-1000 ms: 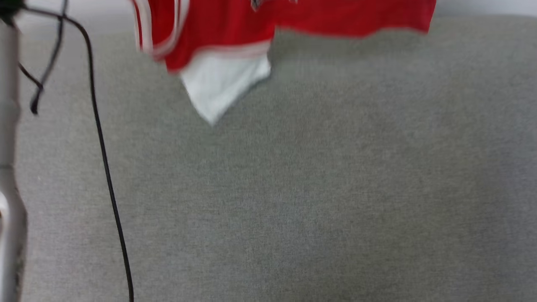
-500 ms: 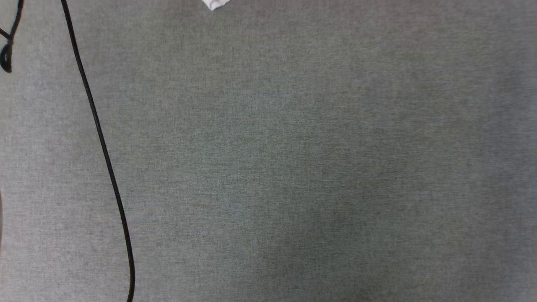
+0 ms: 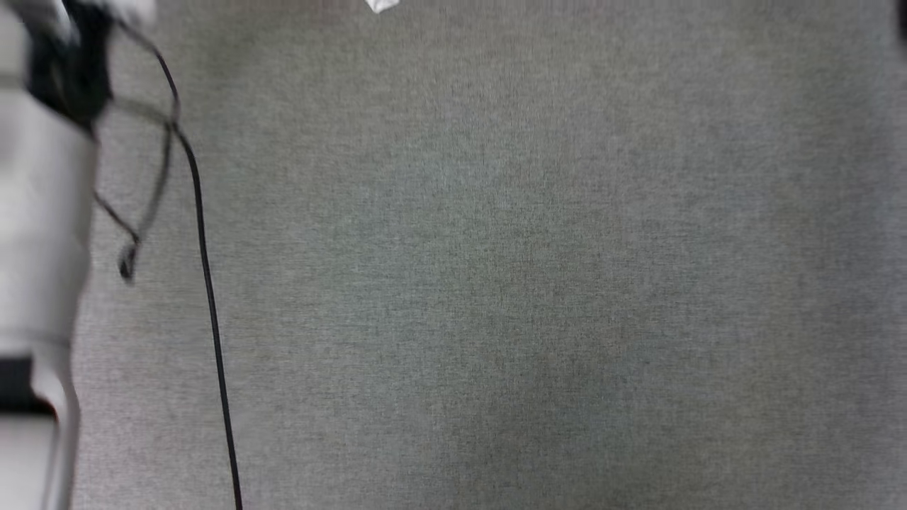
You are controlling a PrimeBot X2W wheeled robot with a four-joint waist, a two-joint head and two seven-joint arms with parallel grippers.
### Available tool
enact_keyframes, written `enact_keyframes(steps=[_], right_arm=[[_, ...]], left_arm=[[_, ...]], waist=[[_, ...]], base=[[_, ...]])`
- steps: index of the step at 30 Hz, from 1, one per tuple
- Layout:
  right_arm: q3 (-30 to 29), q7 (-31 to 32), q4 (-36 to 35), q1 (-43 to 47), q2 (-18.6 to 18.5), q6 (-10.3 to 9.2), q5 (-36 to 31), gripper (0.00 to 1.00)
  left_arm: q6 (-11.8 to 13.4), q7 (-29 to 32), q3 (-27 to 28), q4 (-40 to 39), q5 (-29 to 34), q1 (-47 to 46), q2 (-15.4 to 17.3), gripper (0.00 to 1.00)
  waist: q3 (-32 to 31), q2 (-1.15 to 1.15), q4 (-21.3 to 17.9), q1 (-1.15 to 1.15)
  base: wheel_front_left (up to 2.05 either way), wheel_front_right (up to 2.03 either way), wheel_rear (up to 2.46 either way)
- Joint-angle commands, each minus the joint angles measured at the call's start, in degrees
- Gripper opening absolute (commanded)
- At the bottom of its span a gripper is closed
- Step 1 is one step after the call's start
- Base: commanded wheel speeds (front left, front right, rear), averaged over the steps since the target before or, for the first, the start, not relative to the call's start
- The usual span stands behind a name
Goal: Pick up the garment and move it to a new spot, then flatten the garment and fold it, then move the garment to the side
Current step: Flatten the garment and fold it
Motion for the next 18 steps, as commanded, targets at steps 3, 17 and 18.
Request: enact_keyframes(steps=[3,17,18], right_arm=[[2.2,-1.5,0.6,8.0,-0.8,-0.10,3.5,0.00],[8.8,-5.9,-9.0,38.8,-4.7,-0.13,15.9,0.00],[8.6,-5.7,-10.1,41.0,-5.0,-0.14,16.7,0.00]], left_arm=[[0.1,-0.4,0.8,-3.6,-1.6,9.7,0.8,0.00],[0.3,-0.4,8.8,-18.6,1.0,45.0,0.7,0.00],[0.6,-0.4,9.1,-19.5,1.5,47.1,0.4,0.00]], waist=[[-3.5,0.00,0.4,-0.01],[-16.8,0.00,0.6,-0.01],[-17.7,0.00,0.7,-0.01]], base=[[0.00,0.00,0.00],[0.00,0.00,0.00],[0.00,0.00,0.00]])
